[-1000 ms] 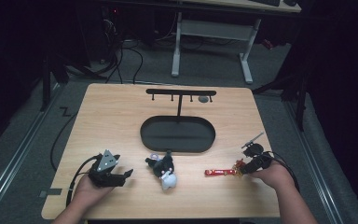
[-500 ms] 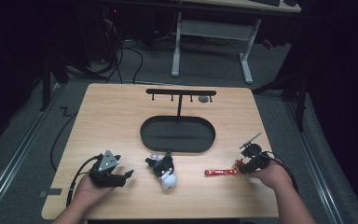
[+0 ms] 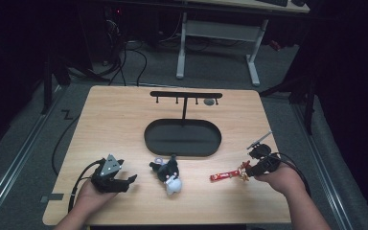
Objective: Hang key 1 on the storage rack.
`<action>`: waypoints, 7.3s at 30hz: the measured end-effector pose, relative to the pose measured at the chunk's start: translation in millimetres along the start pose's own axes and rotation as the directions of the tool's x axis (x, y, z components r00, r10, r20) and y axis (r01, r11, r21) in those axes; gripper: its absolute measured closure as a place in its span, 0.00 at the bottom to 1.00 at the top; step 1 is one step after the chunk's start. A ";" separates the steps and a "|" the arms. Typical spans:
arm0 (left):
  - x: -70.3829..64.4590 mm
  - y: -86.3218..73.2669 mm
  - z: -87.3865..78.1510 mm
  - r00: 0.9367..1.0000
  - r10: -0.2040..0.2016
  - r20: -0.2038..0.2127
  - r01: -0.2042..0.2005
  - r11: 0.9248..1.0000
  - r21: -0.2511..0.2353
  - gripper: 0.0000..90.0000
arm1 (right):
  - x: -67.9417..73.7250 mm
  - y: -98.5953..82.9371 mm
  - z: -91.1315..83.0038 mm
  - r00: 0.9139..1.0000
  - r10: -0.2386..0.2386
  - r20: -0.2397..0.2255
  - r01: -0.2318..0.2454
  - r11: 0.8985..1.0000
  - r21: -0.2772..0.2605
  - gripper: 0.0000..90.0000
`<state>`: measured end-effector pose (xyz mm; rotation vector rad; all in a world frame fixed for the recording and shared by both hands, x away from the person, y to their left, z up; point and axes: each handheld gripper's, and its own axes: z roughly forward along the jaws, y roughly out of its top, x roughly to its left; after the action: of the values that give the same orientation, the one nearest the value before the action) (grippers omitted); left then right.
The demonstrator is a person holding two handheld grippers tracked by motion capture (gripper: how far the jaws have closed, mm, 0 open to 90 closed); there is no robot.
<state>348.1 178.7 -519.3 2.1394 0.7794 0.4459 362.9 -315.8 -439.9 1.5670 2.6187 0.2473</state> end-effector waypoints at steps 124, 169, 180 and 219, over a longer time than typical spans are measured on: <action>9.3 -2.2 -6.5 1.000 -0.021 0.023 0.022 0.999 -0.032 0.26 | 23.0 153.8 -130.8 0.994 0.078 0.074 -0.066 0.987 -0.150 0.76; 7.5 -2.7 -5.6 0.999 -0.012 0.030 0.012 1.000 -0.023 0.26 | 0.0 166.4 -71.4 0.981 0.178 0.074 -0.163 0.972 -0.171 0.75; 7.2 -2.5 -6.0 1.000 -0.009 0.029 0.010 1.000 -0.021 0.26 | -3.3 160.5 -54.7 0.978 0.206 0.039 -0.195 0.963 -0.187 0.64; -13.0 4.8 0.0 0.999 0.010 0.041 -0.010 1.000 -0.004 0.41 | 76.8 -43.8 55.7 0.987 0.160 0.031 -0.105 0.771 -0.628 0.51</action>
<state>340.1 167.7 -516.3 2.1434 0.7450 0.4075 296.9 -263.1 -501.4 1.4568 2.0265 0.9332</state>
